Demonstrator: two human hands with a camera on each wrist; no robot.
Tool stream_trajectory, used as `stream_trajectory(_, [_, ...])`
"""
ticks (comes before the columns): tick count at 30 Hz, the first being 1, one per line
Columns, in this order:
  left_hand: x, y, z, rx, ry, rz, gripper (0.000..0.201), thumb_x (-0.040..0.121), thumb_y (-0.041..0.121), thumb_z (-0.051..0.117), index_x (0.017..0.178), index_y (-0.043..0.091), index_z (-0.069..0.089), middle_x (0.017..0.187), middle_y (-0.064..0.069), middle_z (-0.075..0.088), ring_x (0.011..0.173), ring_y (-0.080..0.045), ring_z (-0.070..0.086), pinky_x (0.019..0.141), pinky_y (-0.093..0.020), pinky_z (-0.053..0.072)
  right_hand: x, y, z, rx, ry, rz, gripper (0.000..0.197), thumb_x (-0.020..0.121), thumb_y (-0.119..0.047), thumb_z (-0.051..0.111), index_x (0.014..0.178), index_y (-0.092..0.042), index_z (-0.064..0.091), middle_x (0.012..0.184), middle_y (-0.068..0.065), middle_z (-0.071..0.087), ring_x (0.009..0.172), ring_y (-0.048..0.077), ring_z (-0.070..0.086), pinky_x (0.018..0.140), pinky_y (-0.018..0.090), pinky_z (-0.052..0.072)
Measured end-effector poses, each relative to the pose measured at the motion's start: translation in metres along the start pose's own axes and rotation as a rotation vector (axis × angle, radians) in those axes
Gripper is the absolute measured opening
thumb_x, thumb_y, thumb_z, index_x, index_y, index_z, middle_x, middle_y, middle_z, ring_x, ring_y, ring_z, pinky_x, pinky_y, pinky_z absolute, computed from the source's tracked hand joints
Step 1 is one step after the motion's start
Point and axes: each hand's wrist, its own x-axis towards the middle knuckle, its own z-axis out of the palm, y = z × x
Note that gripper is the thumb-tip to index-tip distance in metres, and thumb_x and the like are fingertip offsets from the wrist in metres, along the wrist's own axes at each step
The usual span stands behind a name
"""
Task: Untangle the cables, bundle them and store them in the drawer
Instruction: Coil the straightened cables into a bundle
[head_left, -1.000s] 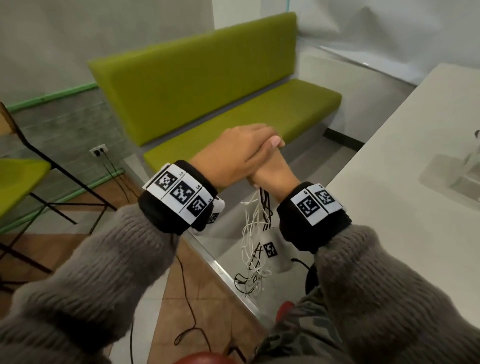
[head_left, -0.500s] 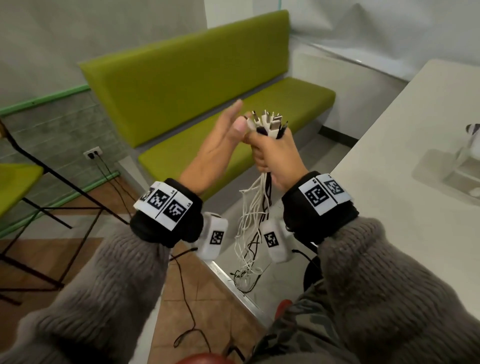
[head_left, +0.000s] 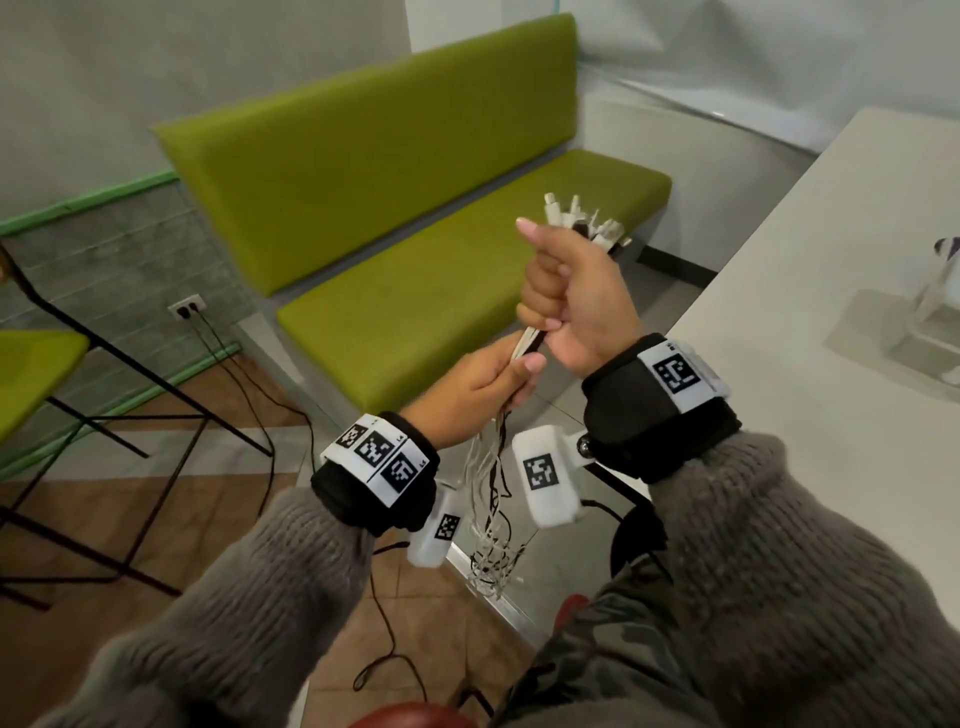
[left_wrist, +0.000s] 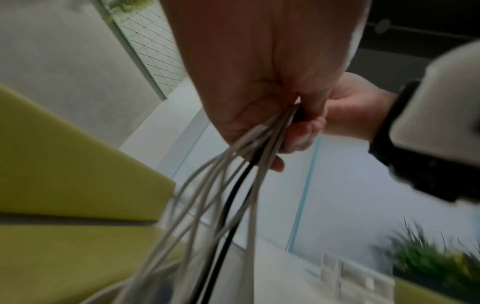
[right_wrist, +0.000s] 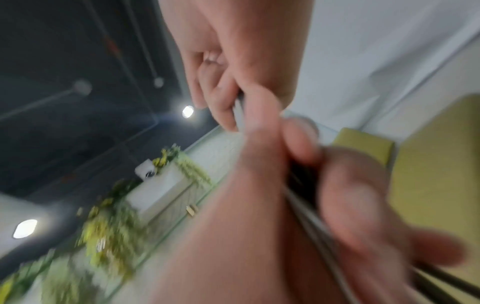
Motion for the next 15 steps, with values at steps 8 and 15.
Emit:
stream_trajectory(8, [-0.007, -0.02, -0.001, 0.106, -0.024, -0.051, 0.035, 0.089, 0.049, 0.037, 0.081, 0.016, 0.043, 0.066, 0.005, 0.047, 0.06, -0.012, 0.044, 0.06, -0.028, 0.039, -0.003, -0.021, -0.004, 0.119, -0.015, -0.081, 0.059, 0.094, -0.011, 0.048, 0.04, -0.026, 0.028, 0.036, -0.011, 0.017, 0.029, 0.006, 0.011, 0.031, 0.015, 0.014])
stream_trajectory(15, [-0.017, -0.048, -0.007, 0.256, -0.001, -0.115, 0.031, 0.091, 0.053, 0.031, 0.077, 0.027, 0.043, 0.069, 0.007, 0.049, 0.06, -0.001, 0.045, 0.06, -0.015, 0.039, -0.008, -0.052, -0.004, 0.028, -0.052, -0.193, 0.056, 0.094, -0.009, 0.047, 0.044, -0.026, 0.028, 0.036, -0.01, 0.018, 0.029, 0.007, 0.011, 0.032, 0.013, 0.015])
